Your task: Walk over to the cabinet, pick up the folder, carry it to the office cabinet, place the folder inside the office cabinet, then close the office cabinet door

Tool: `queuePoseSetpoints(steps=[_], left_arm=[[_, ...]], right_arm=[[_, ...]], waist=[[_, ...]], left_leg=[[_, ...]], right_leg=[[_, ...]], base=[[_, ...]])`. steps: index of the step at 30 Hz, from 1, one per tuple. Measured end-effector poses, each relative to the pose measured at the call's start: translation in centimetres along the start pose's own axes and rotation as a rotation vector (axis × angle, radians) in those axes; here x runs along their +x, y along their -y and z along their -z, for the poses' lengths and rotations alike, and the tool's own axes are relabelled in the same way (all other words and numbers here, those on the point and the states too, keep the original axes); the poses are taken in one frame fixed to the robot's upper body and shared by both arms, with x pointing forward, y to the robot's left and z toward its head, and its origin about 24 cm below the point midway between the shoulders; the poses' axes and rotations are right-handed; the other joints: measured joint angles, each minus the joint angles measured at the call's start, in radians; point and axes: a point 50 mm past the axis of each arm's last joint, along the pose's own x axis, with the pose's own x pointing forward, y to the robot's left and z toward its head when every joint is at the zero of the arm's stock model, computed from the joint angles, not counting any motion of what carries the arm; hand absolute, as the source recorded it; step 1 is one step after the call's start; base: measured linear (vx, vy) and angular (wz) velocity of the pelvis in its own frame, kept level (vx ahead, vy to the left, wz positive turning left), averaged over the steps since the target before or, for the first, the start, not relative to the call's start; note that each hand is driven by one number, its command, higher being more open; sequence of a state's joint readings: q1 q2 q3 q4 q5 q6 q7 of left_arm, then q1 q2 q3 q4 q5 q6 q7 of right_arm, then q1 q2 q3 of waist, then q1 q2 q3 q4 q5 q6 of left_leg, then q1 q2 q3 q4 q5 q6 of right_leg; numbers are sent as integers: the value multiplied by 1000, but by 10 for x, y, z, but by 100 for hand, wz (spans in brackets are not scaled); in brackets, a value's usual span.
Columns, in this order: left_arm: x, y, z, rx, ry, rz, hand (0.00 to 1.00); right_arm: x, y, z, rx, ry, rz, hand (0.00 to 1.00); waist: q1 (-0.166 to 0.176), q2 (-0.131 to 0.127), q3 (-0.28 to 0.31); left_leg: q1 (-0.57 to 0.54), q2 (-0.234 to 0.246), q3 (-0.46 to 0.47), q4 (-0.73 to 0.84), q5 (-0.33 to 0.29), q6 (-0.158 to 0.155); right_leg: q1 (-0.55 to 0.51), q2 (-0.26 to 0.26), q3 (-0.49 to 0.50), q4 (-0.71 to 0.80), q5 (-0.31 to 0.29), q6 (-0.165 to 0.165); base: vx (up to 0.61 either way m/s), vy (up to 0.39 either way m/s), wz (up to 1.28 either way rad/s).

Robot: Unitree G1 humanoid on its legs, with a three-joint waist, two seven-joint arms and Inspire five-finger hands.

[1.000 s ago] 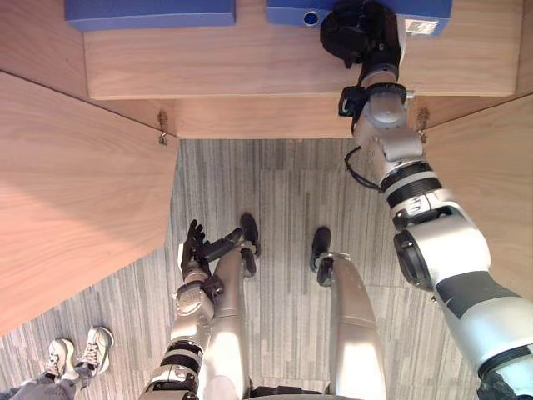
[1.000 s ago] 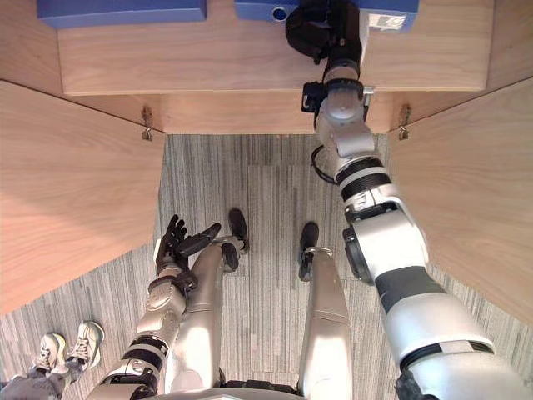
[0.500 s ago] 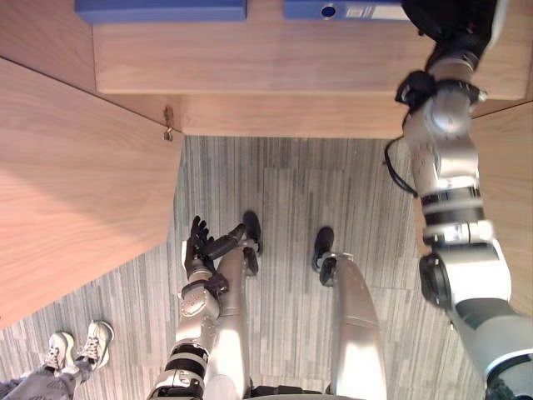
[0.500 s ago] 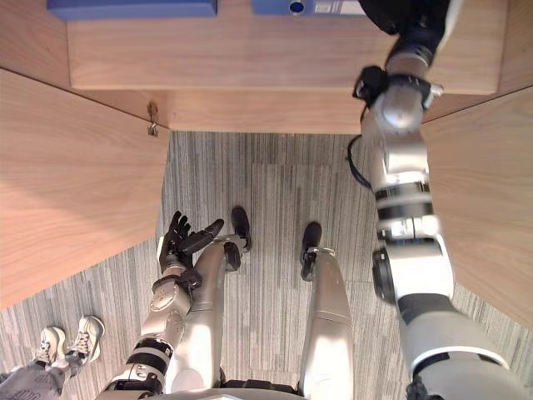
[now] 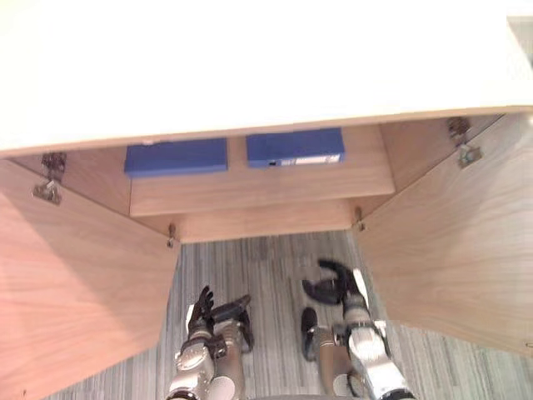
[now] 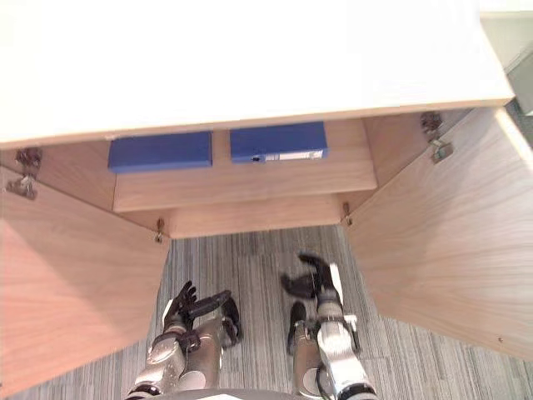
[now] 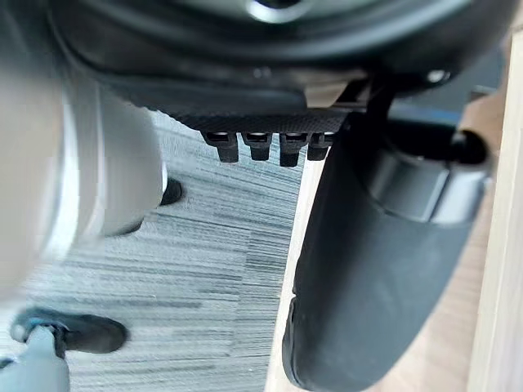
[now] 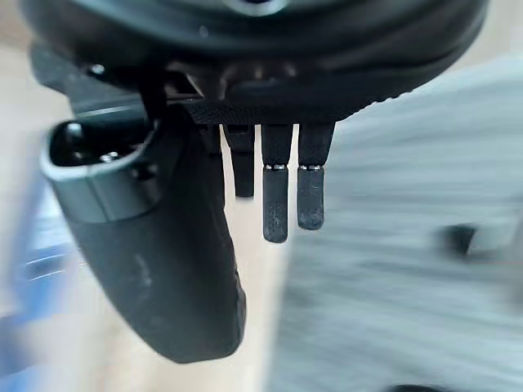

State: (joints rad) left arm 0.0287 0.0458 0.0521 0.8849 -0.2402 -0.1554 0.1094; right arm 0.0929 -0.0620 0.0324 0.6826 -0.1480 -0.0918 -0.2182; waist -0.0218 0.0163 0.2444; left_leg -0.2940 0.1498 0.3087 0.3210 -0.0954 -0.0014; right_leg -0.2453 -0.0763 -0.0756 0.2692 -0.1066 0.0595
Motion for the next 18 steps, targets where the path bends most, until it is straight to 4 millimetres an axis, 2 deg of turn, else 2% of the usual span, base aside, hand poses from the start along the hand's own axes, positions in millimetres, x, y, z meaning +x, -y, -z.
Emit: queuePoseSetpoints(steps=[1, 3, 5, 7, 9, 14, 16, 18], left_arm=[[-3, -8, 8, 16, -27, -20, 100], [-4, -15, 13, 33, -49, -36, 100], [-7, -23, 22, 45, -85, -60, 100], [-8, -26, 26, 63, -106, -65, 100], [-10, -28, 30, 72, -117, -64, 100], [-12, -32, 33, 88, -129, -63, 100], [-13, -35, 36, 98, -136, -65, 100], [-16, -41, 39, 111, -146, -73, 100]], right_arm=[[-3, 8, 19, 16, -86, 34, 100], [-5, 14, 32, 33, -143, 60, 100], [-8, 24, 48, 79, -220, 108, 100], [-13, 30, 61, 151, -282, 151, 100], [-17, 39, 73, 306, -344, 225, 100], [-26, 67, 86, 527, -371, 399, 100], [-26, 84, 82, 598, -335, 480, 100], [-25, 112, 69, 625, -249, 570, 100]], waist=[[-7, -5, -12], [-18, -12, -22], [-23, -22, -70], [-23, -26, -93], [-26, -27, -110], [-51, -27, -116], [-62, -27, -117], [-78, -27, -117]], left_leg=[[53, -11, 17, -40, 5, 2], [96, -20, 34, -75, 11, 3], [151, -37, 65, -140, 26, 2], [207, -52, 89, -202, 45, 2], [265, -69, 119, -268, 66, 1], [329, -101, 173, -372, 103, 0], [339, -114, 202, -393, 102, -4], [345, -124, 240, -407, 100, -6]], right_leg=[[48, 0, 17, -50, 18, 9], [84, 0, 26, -85, 30, 14], [120, -4, 53, -139, 54, 21], [153, -6, 73, -171, 69, 24], [173, -9, 103, -194, 80, 26], [172, -9, 161, -218, 101, 32], [158, -10, 193, -223, 107, 37], [134, -11, 241, -225, 116, 42]], base=[[188, 61, -40], [93, 35, -25], [83, 40, -35], [69, 44, -34], [0, 45, -36], [-55, 42, -36], [-70, 41, -50], [-57, 34, -56]])
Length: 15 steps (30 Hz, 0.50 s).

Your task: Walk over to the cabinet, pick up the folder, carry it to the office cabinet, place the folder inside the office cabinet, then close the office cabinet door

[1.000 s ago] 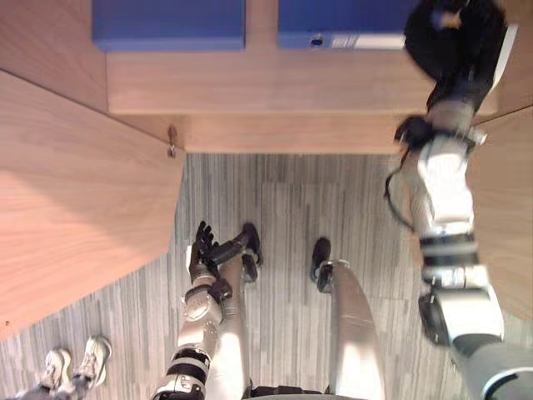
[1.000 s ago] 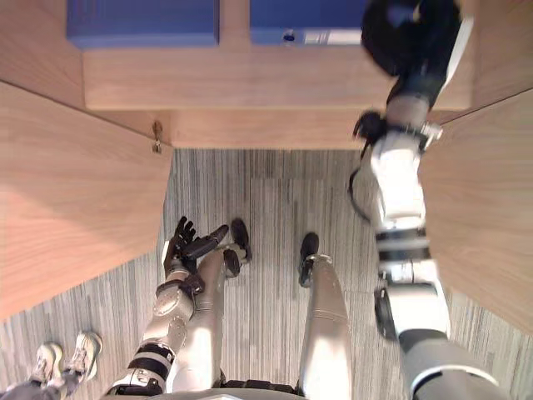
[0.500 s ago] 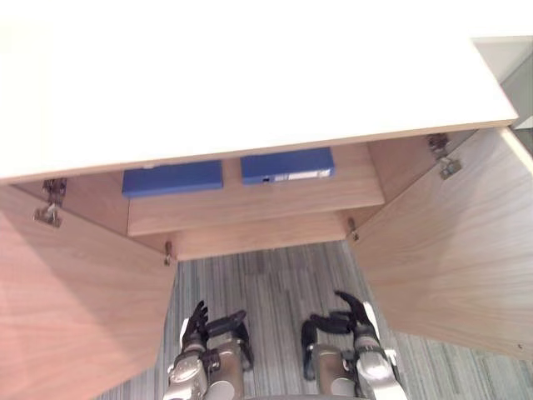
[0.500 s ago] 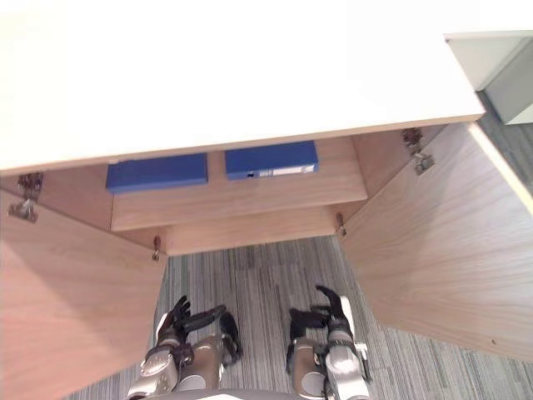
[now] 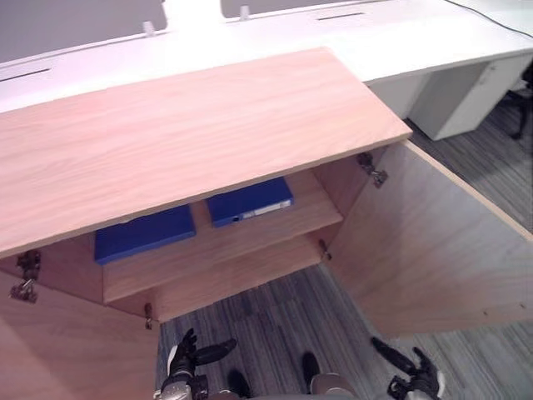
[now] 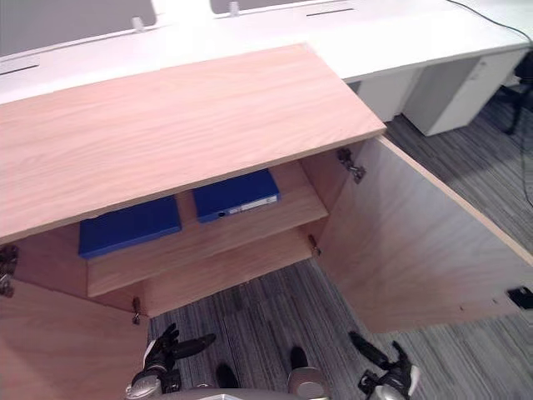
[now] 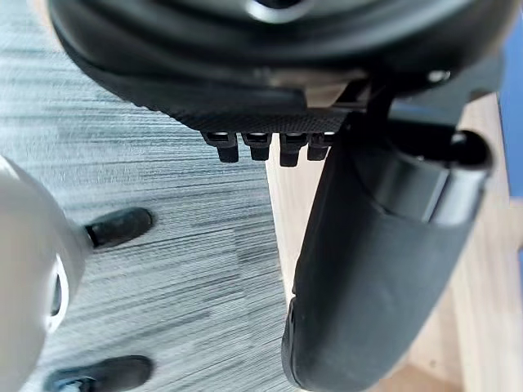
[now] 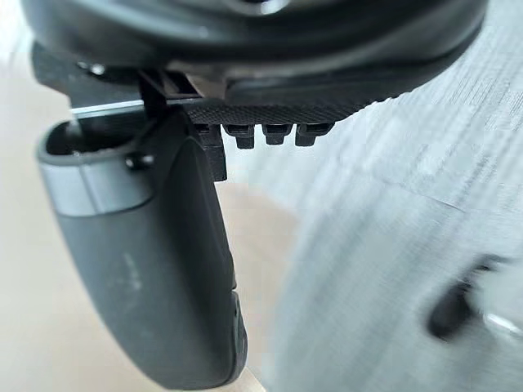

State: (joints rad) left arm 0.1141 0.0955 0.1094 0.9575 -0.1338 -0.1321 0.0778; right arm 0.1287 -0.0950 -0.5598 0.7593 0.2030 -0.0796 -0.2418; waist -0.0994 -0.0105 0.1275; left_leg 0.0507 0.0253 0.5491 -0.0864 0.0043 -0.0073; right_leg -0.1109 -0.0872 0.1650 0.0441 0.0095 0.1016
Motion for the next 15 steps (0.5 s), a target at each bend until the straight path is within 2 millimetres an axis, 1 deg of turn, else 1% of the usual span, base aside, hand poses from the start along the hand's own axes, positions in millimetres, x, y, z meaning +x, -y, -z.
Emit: queuePoseSetpoints(steps=[1, 2, 3, 4, 5, 7, 8, 9, 10, 12, 13, 14, 15], left_arm=[[0, -2, 0, 5, 0, -2, 100], [0, -4, 1, 15, -1, -4, 100], [-1, -7, 2, 28, -4, -7, 100], [-2, -12, 5, 38, -10, -9, 100], [-2, -12, 5, 40, -11, -10, 100], [-4, -16, 8, 49, -18, -11, 100], [-4, -16, 8, 55, -17, -8, 100], [-4, -15, 8, 71, -15, 1, 100], [-4, -14, 9, 76, -14, 7, 100], [-4, -13, 9, 80, -13, 21, 100], [-4, -13, 8, 80, -11, 22, 100], [-4, -12, 7, 80, -7, 24, 100], [-4, -11, 7, 83, -3, 29, 100]], right_arm=[[2, 3, -7, 5, 25, 10, 100], [5, 7, -20, 13, 68, 21, 100], [9, 10, -38, 18, 128, 28, 100], [14, 9, -63, 19, 202, 23, 100], [15, 8, -68, 19, 216, 21, 100], [21, 1, -106, 23, 317, 3, 100], [21, -2, -115, 24, 343, -5, 100], [22, -6, -133, 27, 390, -17, 100], [22, -10, -143, 21, 416, -29, 100], [17, -34, -182, -49, 529, -111, 100], [16, -41, -192, -70, 554, -135, 100], [11, -56, -209, -93, 599, -178, 100], [9, -65, -224, -96, 628, -194, 100]], waist=[[-1, 0, 0], [-1, 0, 0], [-2, 0, 0], [-5, 1, 0], [-6, 1, 0], [-13, 7, 4], [-13, 10, 6], [-13, 18, 10], [-13, 22, 13], [-15, 42, 28], [-16, 46, 33], [-14, 55, 46], [-13, 68, 57]], left_leg=[[0, -5, 13, 0, -2, 1], [1, -9, 32, 0, -6, 1], [1, -13, 47, 2, -9, 4], [1, -19, 67, 6, -16, 10], [1, -20, 73, 7, -18, 10], [-4, -23, 96, 32, -43, 12], [-6, -23, 100, 40, -50, 13], [-13, -21, 114, 61, -67, 11], [-18, -20, 124, 71, -75, 14], [-51, -11, 150, 127, -111, 18], [-59, -8, 150, 141, -121, 19], [-72, -2, 150, 170, -141, 24], [-84, 8, 154, 199, -163, 24]], right_leg=[[-6, 0, 9, 0, 3, 3], [-16, 0, 29, -1, 8, 5], [-24, 0, 56, -9, 17, 6], [-36, 2, 89, -16, 28, 8], [-38, 2, 96, -17, 30, 8], [-51, 1, 137, -24, 38, 12], [-53, 1, 146, -26, 40, 13], [-61, 1, 162, -26, 41, 14], [-67, 0, 171, -26, 42, 14], [-98, 2, 214, -26, 55, 15], [-107, 3, 224, -29, 59, 16], [-120, 8, 245, -30, 68, 15], [-129, 17, 263, -30, 81, 13]], base=[[-44, 25, -53], [-26, 21, -57], [-25, 15, -78], [-8, 1, -66], [8, -13, -63], [17, -20, -48], [29, -33, -41], [32, -34, -34], [34, -36, -45], [48, -49, -54], [60, -66, -61], [68, -68, -67], [66, -63, -70]])
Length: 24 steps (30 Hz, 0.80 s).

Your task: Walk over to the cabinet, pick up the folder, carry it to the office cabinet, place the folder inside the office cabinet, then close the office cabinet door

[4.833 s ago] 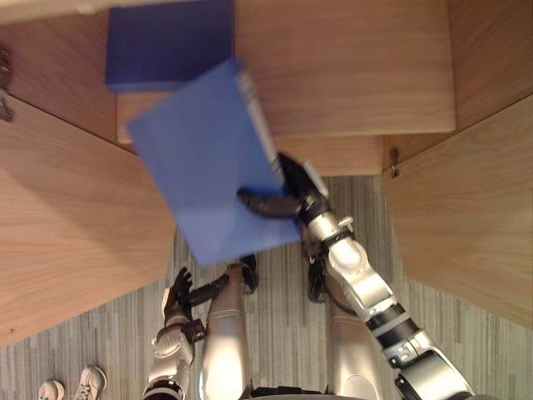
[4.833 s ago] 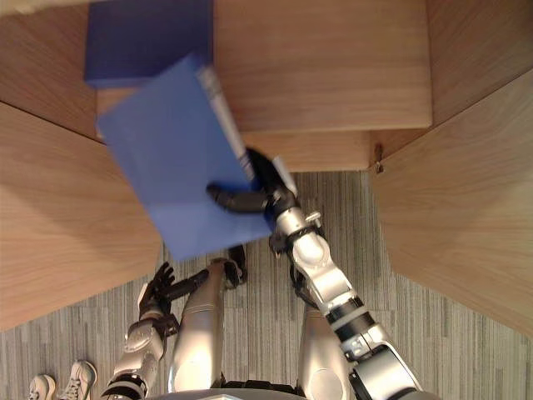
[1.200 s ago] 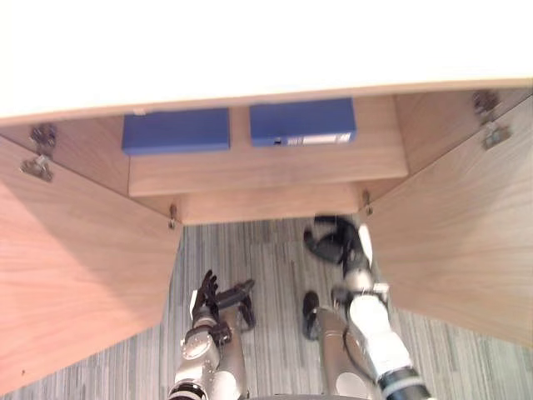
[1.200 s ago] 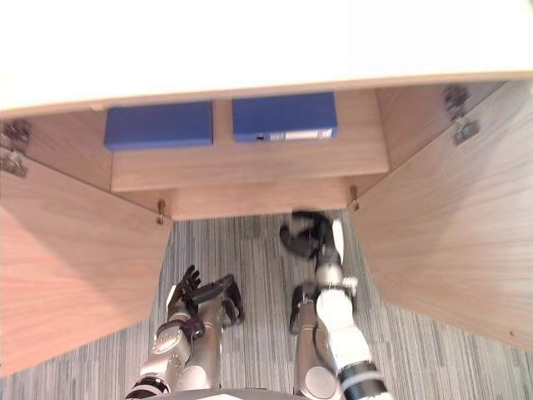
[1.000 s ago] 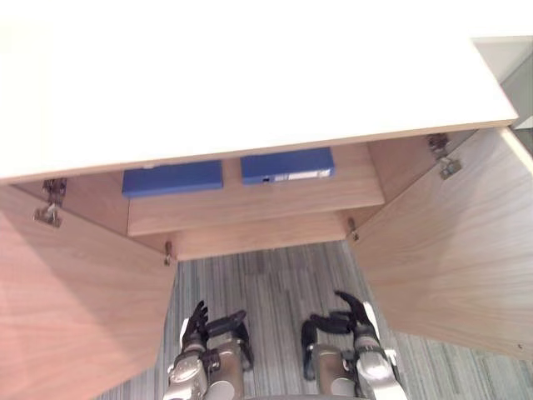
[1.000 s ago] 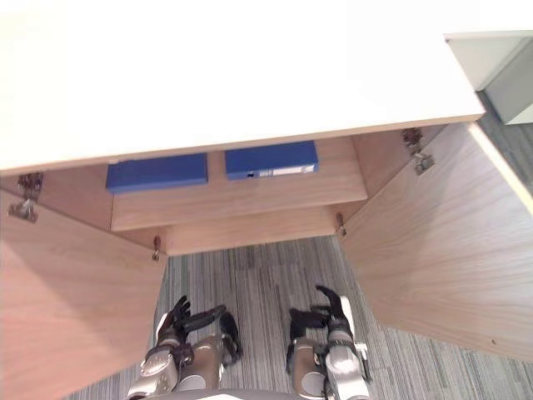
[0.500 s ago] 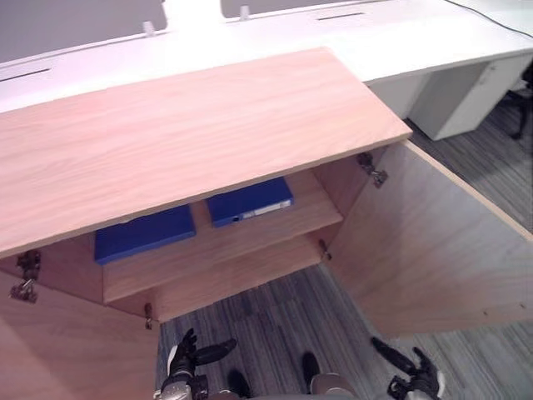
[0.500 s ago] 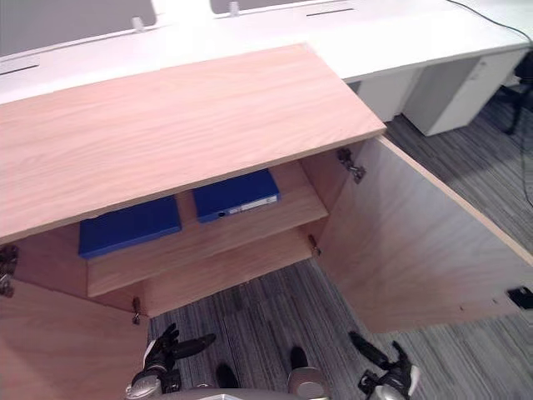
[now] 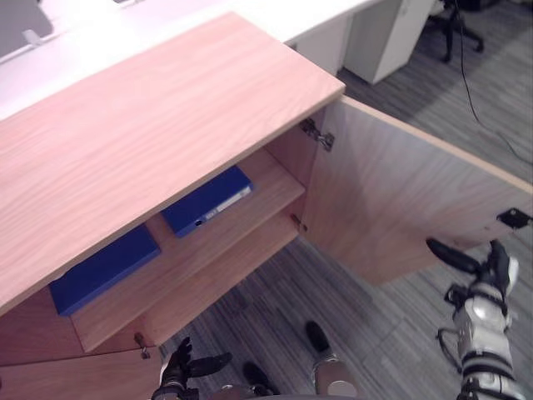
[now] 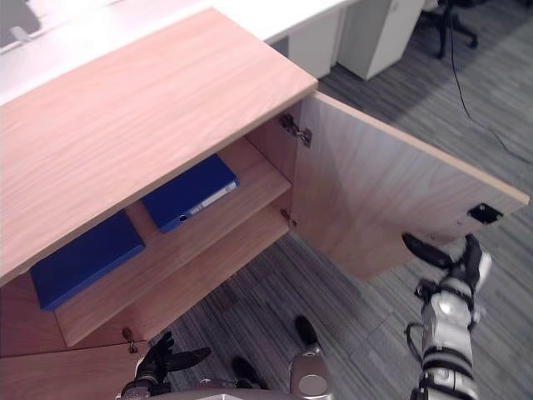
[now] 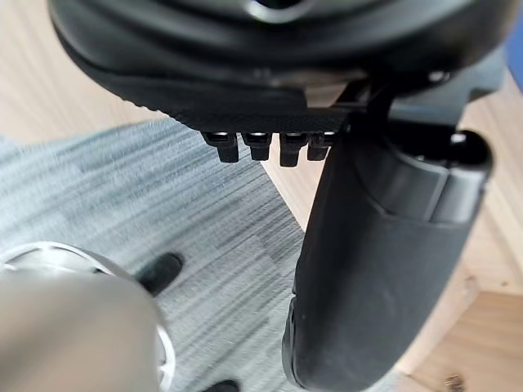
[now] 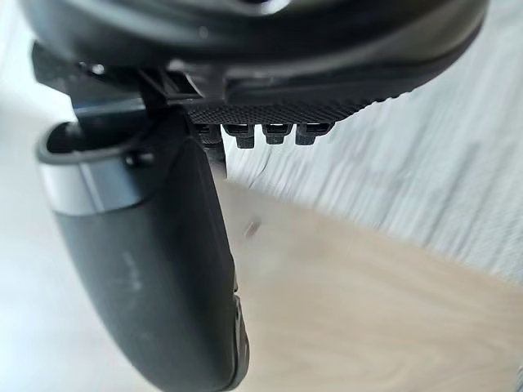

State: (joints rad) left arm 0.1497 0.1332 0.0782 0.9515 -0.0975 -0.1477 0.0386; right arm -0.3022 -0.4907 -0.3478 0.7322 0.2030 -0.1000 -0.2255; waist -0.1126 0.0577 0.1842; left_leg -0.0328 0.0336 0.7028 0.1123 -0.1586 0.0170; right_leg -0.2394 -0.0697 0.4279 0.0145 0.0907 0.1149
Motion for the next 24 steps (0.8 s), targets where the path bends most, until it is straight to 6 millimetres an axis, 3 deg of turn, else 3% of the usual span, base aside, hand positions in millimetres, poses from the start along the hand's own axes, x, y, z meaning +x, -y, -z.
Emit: queuePoseSetpoints(steps=[5, 8, 11, 14, 18, 21, 22, 24], left_arm=[[5, 13, -16, 1, 54, 36, 100], [9, 24, -36, -6, 118, 64, 100], [10, 33, -48, -15, 163, 85, 100], [11, 35, -50, -28, 173, 83, 100], [10, 43, -46, -57, 153, 89, 100], [9, 49, -39, -57, 127, 99, 100], [9, 49, -37, -51, 119, 99, 100], [9, 47, -30, -49, 83, 93, 100]], right_arm=[[15, -26, -45, -76, 128, -119, 100], [14, -41, -59, -86, 179, -179, 100], [5, -50, -69, -57, 246, -212, 100], [-23, -52, -63, 9, 304, -245, 100], [-78, -64, -49, 151, 365, -338, 100], [-122, -72, -30, 221, 336, -433, 100], [-128, -72, -26, 223, 325, -451, 100], [-152, -69, -10, 202, 265, -525, 100]], waist=[[-2, 37, 53], [-4, 44, 76], [-14, 54, 100], [-20, 54, 106], [-44, 49, 108], [-59, 30, 118], [-62, 24, 118], [-72, -5, 113]], left_leg=[[-17, 29, 68, 61, -54, 5], [-35, 43, 102, 91, -72, 6], [-43, 59, 106, 131, -94, 5], [-56, 84, 106, 173, -110, -4], [-63, 119, 103, 219, -124, -26], [-58, 159, 89, 272, -137, -42], [-58, 166, 86, 280, -139, -44], [-59, 187, 73, 302, -140, -47]], right_leg=[[-37, 26, 88, -24, 65, 9], [-60, 43, 106, -35, 105, 12], [-60, 48, 115, -36, 108, 15], [-60, 53, 112, -40, 108, 16], [-51, 69, 106, -48, 107, 16], [-20, 86, 93, -65, 102, 15], [-17, 90, 91, -66, 97, 19], [-5, 101, 77, -66, 93, 9]], base=[[13, -3, -71], [-45, 17, -43], [-60, 8, -20], [-33, 0, -6], [-3, -15, -3], [24, -10, 0], [47, -10, 3], [53, -12, 8]])
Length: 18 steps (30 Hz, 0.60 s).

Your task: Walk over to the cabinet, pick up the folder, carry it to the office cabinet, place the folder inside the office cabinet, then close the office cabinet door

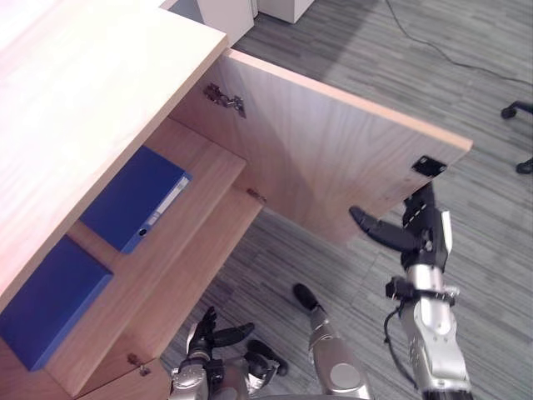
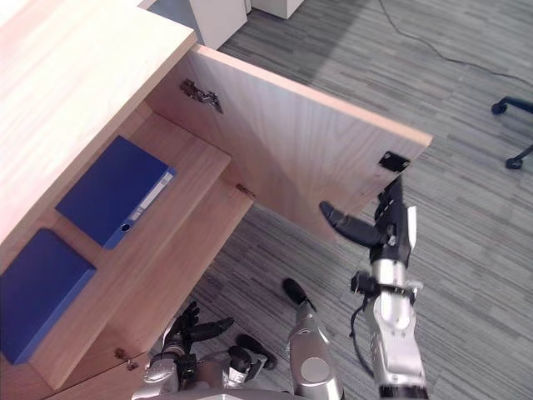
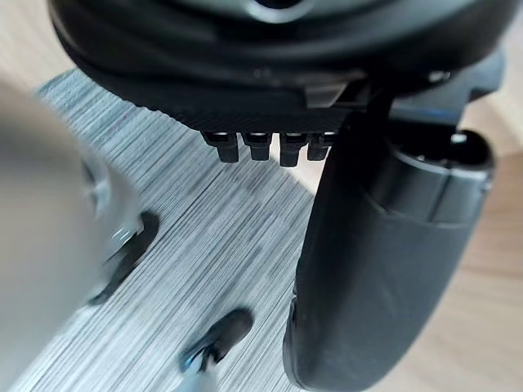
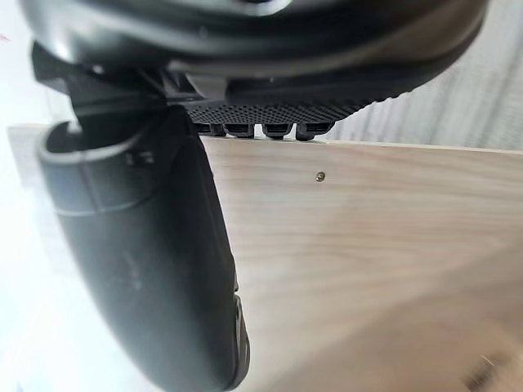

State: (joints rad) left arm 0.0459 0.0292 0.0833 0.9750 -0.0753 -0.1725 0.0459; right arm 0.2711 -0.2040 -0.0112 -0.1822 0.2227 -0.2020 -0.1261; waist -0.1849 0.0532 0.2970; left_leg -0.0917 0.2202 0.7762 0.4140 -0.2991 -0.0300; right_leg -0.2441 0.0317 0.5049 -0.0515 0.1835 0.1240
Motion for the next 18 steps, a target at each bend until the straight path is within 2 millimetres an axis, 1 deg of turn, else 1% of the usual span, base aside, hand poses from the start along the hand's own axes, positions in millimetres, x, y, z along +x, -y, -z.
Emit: queuePoseSetpoints(steps=[1, 3, 4, 6, 7, 9, 12, 13, 14, 15, 17, 18], left_arm=[[0, 0, 2, 1, -9, -1, 100], [0, -7, 5, 30, -25, -10, 100], [-1, -10, 5, 40, -29, -13, 100], [-1, -21, 9, 75, -50, -29, 100], [-1, -23, 9, 90, -53, -29, 100], [-1, -29, 10, 125, -59, -32, 100], [-3, -36, 14, 137, -82, -45, 100], [-4, -40, 18, 143, -101, -53, 100], [-5, -41, 20, 148, -107, -56, 100], [-5, -43, 20, 150, -110, -59, 100], [-6, -46, 21, 152, -113, -66, 100], [-6, -46, 20, 153, -112, -68, 100]], right_arm=[[-8, -1, 3, 3, -22, -19, 100], [-36, -5, 12, -2, -111, -94, 100], [-42, -6, 14, -5, -132, -115, 100], [-63, -9, 23, -22, -221, -202, 100], [-69, -9, 25, -27, -241, -219, 100], [-88, -8, 26, -45, -313, -284, 100], [-101, -11, 26, -46, -369, -332, 100], [-108, -14, 28, -32, -399, -362, 100], [-111, -16, 30, -20, -415, -375, 100], [-113, -18, 30, -15, -425, -383, 100], [-120, -23, 33, -1, -455, -414, 100], [-123, -28, 34, 3, -469, -440, 100]], waist=[[-1, -6, -2], [-16, -33, -15], [-18, -41, -20], [-29, -72, -38], [-29, -77, -41], [-31, -92, -50], [-31, -110, -63], [-31, -125, -76], [-31, -135, -84], [-30, -141, -89], [-23, -156, -104], [-12, -158, -109]], left_leg=[[0, 6, -4, 6, -2, -3], [3, 16, -29, 16, -3, -4], [5, 17, -32, 16, -3, -4], [14, 18, -57, 18, -2, -3], [14, 18, -70, 19, -1, -2], [12, 9, -119, 17, 3, 2], [6, -14, -171, -1, 10, 5], [-3, -36, -215, -22, 22, 10], [-4, -49, -235, -39, 31, 9], [-7, -60, -254, -50, 37, 7], [-11, -82, -309, -87, 65, 8], [-15, -84, -338, -111, 91, 5]], right_leg=[[3, 3, -5, 0, 1, -1], [22, 6, -28, 0, 8, -8], [25, 6, -31, 1, 10, -9], [48, 5, -53, 2, 14, -13], [54, 3, -62, 2, 14, -15], [73, -5, -105, 14, 5, -22], [75, -16, -141, 39, -10, -26], [75, -25, -163, 50, -18, -29], [76, -33, -182, 55, -27, -33], [75, -38, -193, 60, -38, -33], [75, -53, -253, 74, -49, -41], [71, -57, -296, 95, -68, -45]], base=[[49, -15, 17], [40, -8, 20], [38, 0, 18], [32, 15, 23], [22, 24, 39], [-1, 23, 51], [-35, 20, 47], [-54, 6, 48], [-55, 1, 51], [-31, -10, 50], [-43, -44, 60], [-37, -77, 60]])
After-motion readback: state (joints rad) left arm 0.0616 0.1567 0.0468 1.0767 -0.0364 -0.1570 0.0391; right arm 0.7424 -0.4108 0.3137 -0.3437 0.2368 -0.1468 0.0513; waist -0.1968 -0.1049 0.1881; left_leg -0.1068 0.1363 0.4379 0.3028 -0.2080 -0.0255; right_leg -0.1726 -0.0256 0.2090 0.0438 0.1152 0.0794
